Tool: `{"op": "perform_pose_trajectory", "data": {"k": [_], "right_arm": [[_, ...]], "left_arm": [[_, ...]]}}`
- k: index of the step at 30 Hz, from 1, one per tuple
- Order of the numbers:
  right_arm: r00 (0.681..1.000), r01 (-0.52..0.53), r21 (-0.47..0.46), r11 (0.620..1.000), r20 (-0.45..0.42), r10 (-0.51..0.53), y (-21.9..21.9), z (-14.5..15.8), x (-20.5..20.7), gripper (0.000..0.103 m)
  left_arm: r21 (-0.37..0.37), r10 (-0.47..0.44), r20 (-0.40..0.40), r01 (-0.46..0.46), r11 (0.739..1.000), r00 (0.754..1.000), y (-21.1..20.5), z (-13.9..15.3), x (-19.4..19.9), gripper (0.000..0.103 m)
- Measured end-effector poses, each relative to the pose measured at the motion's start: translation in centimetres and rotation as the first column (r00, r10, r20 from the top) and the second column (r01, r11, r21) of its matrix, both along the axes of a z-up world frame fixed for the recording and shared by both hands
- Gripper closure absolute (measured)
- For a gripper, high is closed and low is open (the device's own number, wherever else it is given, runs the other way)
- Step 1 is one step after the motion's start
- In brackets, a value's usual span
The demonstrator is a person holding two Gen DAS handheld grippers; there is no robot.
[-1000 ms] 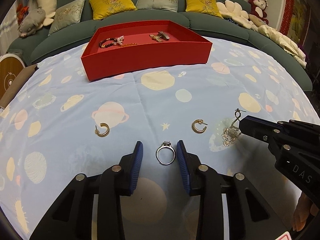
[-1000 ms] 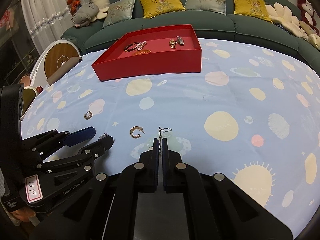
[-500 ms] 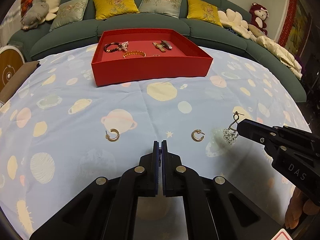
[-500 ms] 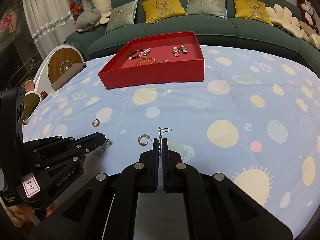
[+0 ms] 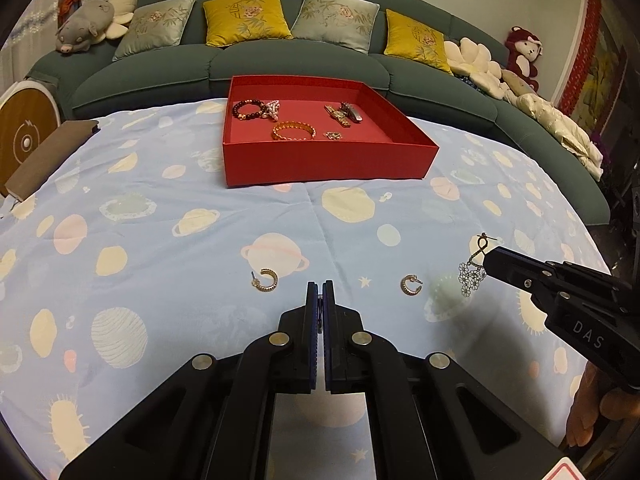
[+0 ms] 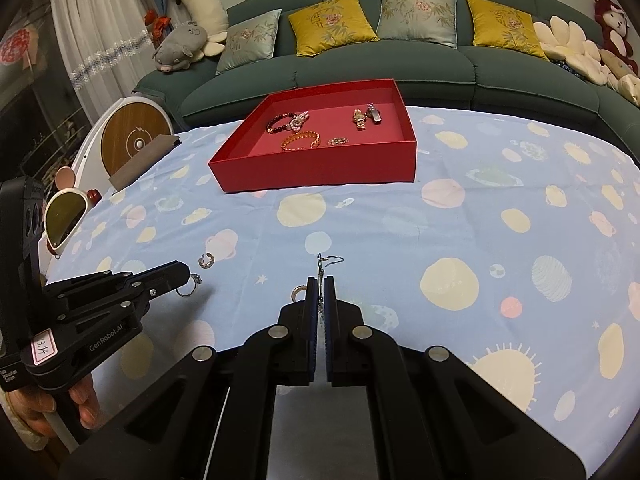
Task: Organize jewelry
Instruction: 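Carry the ring and dangling earring into the red tray and release both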
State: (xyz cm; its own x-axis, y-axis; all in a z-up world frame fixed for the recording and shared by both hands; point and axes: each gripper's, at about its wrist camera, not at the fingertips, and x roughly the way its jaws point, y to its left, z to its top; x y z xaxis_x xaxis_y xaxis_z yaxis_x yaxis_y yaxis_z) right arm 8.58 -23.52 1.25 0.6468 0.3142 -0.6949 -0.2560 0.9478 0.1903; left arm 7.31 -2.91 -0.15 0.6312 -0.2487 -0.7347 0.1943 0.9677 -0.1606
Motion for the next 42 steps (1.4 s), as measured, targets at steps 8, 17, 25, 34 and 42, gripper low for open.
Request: {"op": "perform_pose_trajectory", "data": {"k": [8,17,25,34,42], "right_arm": [[0.998,-0.016,0.022,1.0,0.054,0.015,0.8,2.5,0.3,0.101],[0.986,-0.019,0.039,0.999,0.165,0.012,1.4,10.1,4.9,0.101],[0.992,0.05,0.106,0.993,0.106,-0.061,0.4,10.0,14.1,0.101],[0.996,0.084,0.084,0.993,-0.04,-0.081,1.1,3.8,20.4,0.101],[0.987,0.117,0.069,0.991,-0.114,-0.109,1.2,0.4,22.8,0.101]], "left_arm": [[-0.043,0.022,0.051,-0.02,0.999,0.998,0.9,3.3,0.3,0.102],[-0.008,0.05,0.177,-0.05,0.999,0.983,1.4,10.5,5.7,0.102],[-0.057,0.1,0.129,-0.093,0.994,0.987,2.2,9.5,14.9,0.102],[-0.016,0.122,0.027,-0.122,0.992,0.992,1.7,4.4,19.8,0.102],[-0.013,0.147,-0.032,-0.148,0.989,0.989,1.6,1.9,21.4,0.102]]}}
